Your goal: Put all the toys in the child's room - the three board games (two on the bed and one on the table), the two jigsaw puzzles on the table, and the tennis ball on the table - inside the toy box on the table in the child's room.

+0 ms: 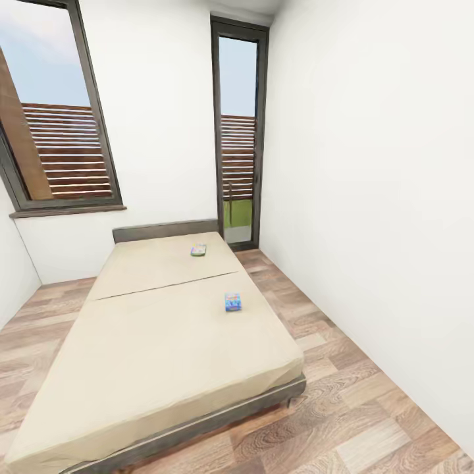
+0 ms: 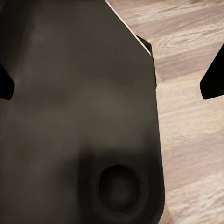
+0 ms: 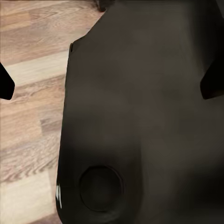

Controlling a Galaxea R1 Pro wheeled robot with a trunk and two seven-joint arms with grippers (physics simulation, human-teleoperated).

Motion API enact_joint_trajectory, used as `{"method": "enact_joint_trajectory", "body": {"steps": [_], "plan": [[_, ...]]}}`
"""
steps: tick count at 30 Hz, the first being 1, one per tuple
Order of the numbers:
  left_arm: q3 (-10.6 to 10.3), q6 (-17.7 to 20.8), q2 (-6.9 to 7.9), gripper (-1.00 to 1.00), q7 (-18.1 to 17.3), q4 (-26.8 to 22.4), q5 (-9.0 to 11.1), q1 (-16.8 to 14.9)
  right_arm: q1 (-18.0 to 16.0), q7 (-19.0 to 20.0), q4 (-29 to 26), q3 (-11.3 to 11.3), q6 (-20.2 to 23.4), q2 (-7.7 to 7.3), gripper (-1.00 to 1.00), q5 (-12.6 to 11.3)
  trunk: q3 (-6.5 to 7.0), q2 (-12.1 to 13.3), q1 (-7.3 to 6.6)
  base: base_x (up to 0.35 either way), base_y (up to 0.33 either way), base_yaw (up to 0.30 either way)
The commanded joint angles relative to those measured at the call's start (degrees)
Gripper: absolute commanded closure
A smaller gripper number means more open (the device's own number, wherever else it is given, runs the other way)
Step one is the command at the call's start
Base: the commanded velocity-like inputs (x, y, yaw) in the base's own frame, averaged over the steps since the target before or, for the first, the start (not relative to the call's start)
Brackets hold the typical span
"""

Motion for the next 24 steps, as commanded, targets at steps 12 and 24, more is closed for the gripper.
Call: {"method": "enact_joint_trajectory", "body": {"steps": [12, 24], "plan": [[-0.1, 0.0, 0.73, -1.00, 0.1, -0.9, 0.2, 0.3, -2.0, -0.3, -0.9, -0.2, 0.1, 1.05, -1.00, -0.1, -0.03, 0.0, 0.00, 0.000, 0.000, 0.000], [-0.1, 0.0, 0.73, -1.00, 0.1, -0.9, 0.2, 0.3, -2.0, -0.3, -0.9, -0.2, 0.1, 1.05, -1.00, -0.1, -0.03, 0.0, 0.00, 0.000, 0.000, 0.000]]}}
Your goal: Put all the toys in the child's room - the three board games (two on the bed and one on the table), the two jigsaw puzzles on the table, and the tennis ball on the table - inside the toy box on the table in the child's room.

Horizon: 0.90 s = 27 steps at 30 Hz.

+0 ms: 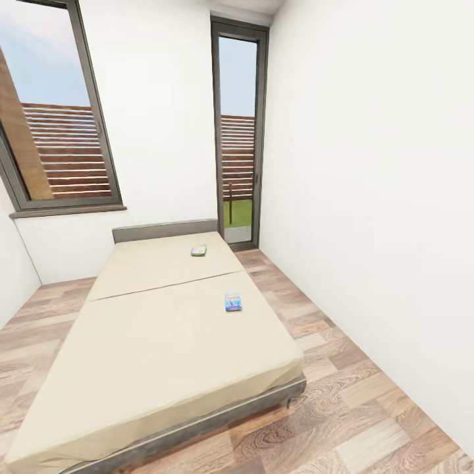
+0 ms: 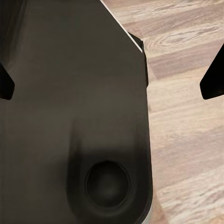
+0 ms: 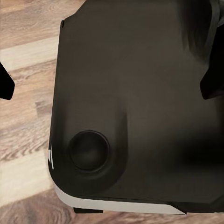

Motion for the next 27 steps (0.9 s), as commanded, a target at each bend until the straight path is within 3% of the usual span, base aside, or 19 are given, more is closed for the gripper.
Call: {"method": "enact_joint_trajectory", "body": {"steps": [1, 27], "plan": [[0.0, 0.0, 0.00, -1.00, 0.0, -0.1, 0.0, 0.0, 0.0, 0.0, 0.0, 0.0, 0.0, 0.01, -1.00, 0.0, -0.04, 0.0, 0.00, 0.000, 0.000, 0.000], [0.0, 0.0, 0.10, -1.00, 0.0, -0.1, -0.3, 0.4, -0.3, 0.0, -0.4, 0.1, -0.2, -0.21, -1.00, 0.0, -0.04, 0.0, 0.00, 0.000, 0.000, 0.000]]}}
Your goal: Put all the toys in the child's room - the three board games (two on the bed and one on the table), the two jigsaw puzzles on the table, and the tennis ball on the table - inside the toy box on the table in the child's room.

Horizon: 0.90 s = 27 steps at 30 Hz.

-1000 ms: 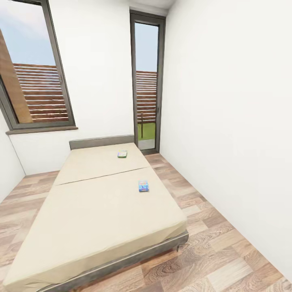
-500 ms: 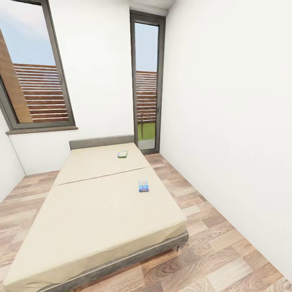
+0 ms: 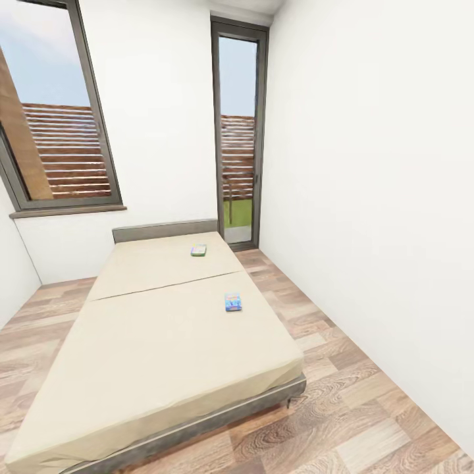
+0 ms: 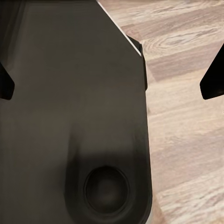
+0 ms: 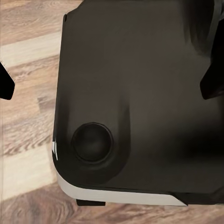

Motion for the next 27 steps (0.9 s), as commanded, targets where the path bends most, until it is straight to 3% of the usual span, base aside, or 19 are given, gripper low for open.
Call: {"method": "enact_joint_trajectory", "body": {"steps": [1, 27], "plan": [[0.0, 0.0, 0.01, -1.00, 0.0, -0.1, -0.1, 0.1, -0.1, 0.0, -0.1, 0.0, 0.0, -0.02, -1.00, 0.0, -0.04, 0.0, 0.00, 0.000, 0.000, 0.000], [0.4, 0.1, 0.07, -1.00, 0.1, -1.6, 0.2, -1.2, -0.9, -0.1, -2.5, 0.1, -0.3, -0.57, -1.00, 0.0, -0.04, 0.0, 0.00, 0.000, 0.000, 0.000]]}}
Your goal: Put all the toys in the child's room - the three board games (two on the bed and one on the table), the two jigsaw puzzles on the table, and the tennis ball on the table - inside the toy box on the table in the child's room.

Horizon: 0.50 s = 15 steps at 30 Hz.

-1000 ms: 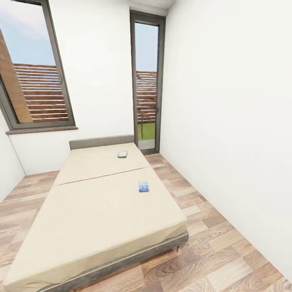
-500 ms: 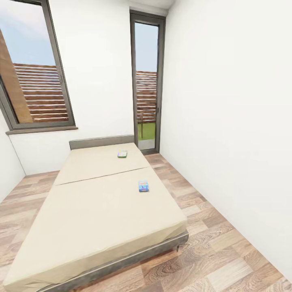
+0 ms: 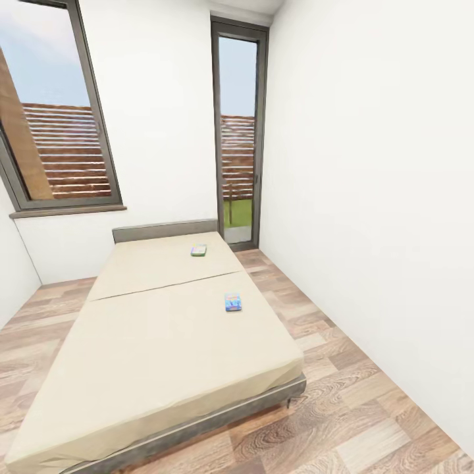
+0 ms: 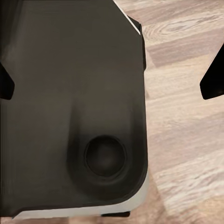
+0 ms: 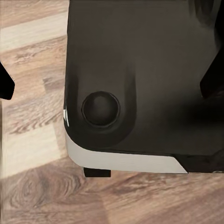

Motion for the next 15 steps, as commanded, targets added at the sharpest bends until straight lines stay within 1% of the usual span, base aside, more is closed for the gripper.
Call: {"method": "enact_joint_trajectory", "body": {"steps": [1, 4, 7, 9, 12, 15], "plan": [[0.0, 0.0, 0.00, -1.00, 0.0, 0.0, 0.0, 0.0, 0.0, 0.0, 0.0, 0.0, 0.0, 0.01, -1.00, 0.0, -0.06, 0.0, 0.00, 0.000, 0.000, 0.000], [1.3, 0.2, -0.14, -1.00, 0.0, -0.7, 0.0, -1.6, -0.9, -0.1, -2.2, 0.0, 0.5, -0.12, -1.00, 0.0, -0.06, 0.0, 0.00, 0.000, 0.000, 0.000], [1.9, 0.2, -0.19, -1.00, 0.0, -0.9, 0.0, -2.3, -1.3, -0.1, -2.7, 0.0, 0.8, -0.15, -1.00, 0.0, -0.06, 0.0, 0.00, 0.000, 0.000, 0.000], [3.1, 0.4, -0.27, -1.00, 0.0, -1.1, 0.0, -3.6, -2.5, -0.1, -3.5, 0.0, 1.4, -0.22, -1.00, -0.1, -0.06, 0.0, 0.00, 0.000, 0.000, 0.000], [3.6, 0.4, -0.32, -1.00, 0.0, -1.1, 0.1, -4.3, -3.2, -0.2, -3.8, 0.0, 2.0, -0.24, -1.00, -0.1, -0.06, 0.0, 0.00, 0.000, 0.000, 0.000], [4.6, 0.5, -0.57, -1.00, 0.1, -1.3, 0.1, -5.9, -5.1, -0.2, -4.4, 0.0, 4.3, -0.37, -1.00, -0.1, -0.06, 0.0, 0.00, 0.000, 0.000, 0.000]]}}
